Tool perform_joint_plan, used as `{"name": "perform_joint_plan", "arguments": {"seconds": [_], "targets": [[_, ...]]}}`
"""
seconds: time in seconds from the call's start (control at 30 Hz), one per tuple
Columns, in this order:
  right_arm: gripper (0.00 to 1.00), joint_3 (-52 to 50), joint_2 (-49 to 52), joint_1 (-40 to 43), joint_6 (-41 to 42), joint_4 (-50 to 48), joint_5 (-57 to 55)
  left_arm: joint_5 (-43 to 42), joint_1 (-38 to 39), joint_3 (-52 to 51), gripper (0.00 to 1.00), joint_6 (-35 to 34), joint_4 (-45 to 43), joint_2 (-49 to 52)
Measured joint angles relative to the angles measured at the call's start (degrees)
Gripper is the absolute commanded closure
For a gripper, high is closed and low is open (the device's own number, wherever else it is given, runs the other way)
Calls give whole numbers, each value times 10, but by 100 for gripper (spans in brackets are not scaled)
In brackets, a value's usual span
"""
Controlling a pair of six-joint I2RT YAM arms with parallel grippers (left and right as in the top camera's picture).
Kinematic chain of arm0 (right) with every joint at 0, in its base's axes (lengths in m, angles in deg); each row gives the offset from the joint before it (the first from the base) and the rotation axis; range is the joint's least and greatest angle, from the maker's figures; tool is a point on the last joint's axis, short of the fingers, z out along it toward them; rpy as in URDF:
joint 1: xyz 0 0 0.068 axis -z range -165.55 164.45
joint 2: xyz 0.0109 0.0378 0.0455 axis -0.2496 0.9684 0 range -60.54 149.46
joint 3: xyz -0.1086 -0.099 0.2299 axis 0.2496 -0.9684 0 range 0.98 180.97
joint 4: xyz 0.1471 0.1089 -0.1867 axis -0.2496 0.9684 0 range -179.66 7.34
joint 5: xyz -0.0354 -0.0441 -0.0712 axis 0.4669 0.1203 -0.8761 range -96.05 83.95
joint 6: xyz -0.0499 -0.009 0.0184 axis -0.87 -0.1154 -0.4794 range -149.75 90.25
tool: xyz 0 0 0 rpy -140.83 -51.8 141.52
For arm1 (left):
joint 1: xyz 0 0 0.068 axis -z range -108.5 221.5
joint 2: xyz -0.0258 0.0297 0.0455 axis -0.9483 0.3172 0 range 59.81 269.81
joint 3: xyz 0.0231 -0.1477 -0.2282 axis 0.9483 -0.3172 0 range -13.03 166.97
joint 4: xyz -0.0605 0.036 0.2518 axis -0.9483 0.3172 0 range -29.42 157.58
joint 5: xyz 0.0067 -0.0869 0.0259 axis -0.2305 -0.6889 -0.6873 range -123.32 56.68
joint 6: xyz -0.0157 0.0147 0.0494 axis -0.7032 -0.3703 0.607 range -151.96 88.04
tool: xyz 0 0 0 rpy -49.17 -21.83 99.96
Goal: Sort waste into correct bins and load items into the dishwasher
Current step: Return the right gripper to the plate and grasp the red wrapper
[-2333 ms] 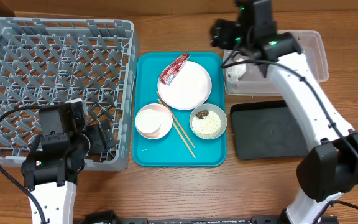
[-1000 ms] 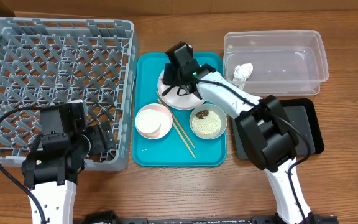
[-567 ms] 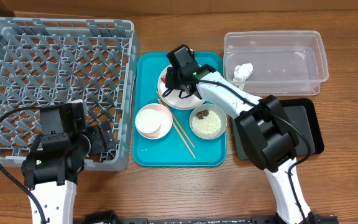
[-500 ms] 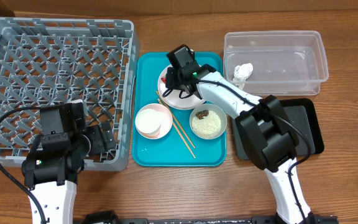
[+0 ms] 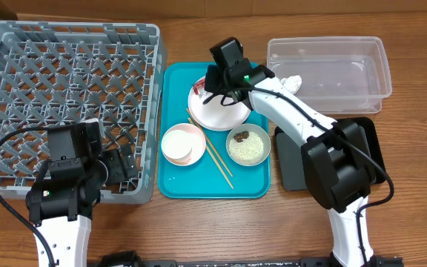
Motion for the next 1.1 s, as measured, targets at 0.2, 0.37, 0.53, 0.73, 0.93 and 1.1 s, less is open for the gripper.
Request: {"name": "perform_joint_plan", "arguments": {"seconds": [0.2,0.37,0.53,0.73,0.93,1.1], "targets": [[38,0,0,0,-1,-47,0,0,0,0,0,0,-2,0],[37,0,0,-3,25,-58,-12,0,0,0,0,0,-2,0],[38,0,1,-8,63,-92,-22,0,0,0,0,0,-2,0],[38,0,23,-12,132,-94,-24,0,0,0,0,0,2,0],[38,0,48,-12,189,-94,-27,0,0,0,0,0,2,0],[40,0,54,-12,204,-95,-28,0,0,0,0,0,2,0]]}}
